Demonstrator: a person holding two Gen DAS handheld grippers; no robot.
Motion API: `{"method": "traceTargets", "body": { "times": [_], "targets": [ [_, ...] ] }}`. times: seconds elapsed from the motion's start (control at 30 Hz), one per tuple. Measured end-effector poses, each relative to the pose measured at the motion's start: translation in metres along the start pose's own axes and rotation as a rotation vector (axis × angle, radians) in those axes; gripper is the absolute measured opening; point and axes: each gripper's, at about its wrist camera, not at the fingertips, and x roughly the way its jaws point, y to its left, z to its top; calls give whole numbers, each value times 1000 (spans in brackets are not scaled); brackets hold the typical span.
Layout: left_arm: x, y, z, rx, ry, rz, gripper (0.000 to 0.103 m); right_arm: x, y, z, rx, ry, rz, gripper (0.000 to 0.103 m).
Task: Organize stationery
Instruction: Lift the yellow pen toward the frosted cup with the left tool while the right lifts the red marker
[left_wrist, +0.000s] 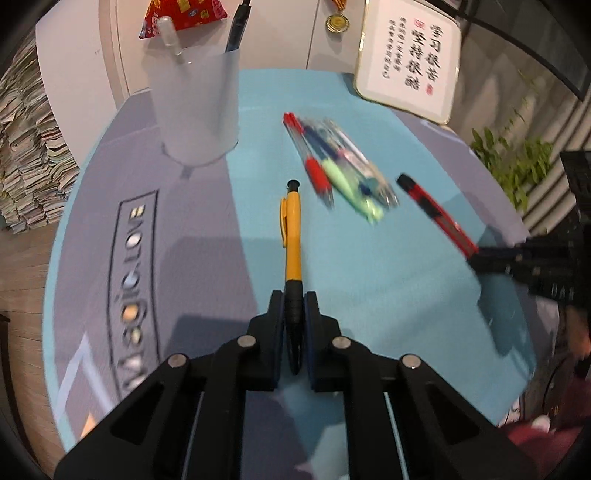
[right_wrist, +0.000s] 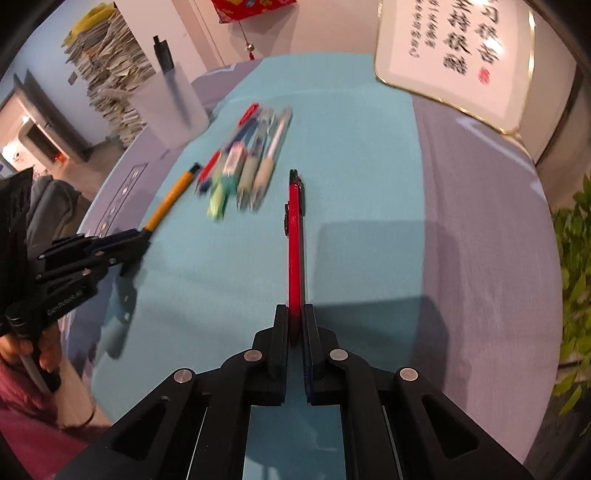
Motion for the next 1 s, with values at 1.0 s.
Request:
{"method": "traceTargets", "body": {
  "times": [1.0],
  "targets": [
    [42,-17,61,94,-31,52,11,32,18,75,-119,-29,-156,18]
  ]
}}
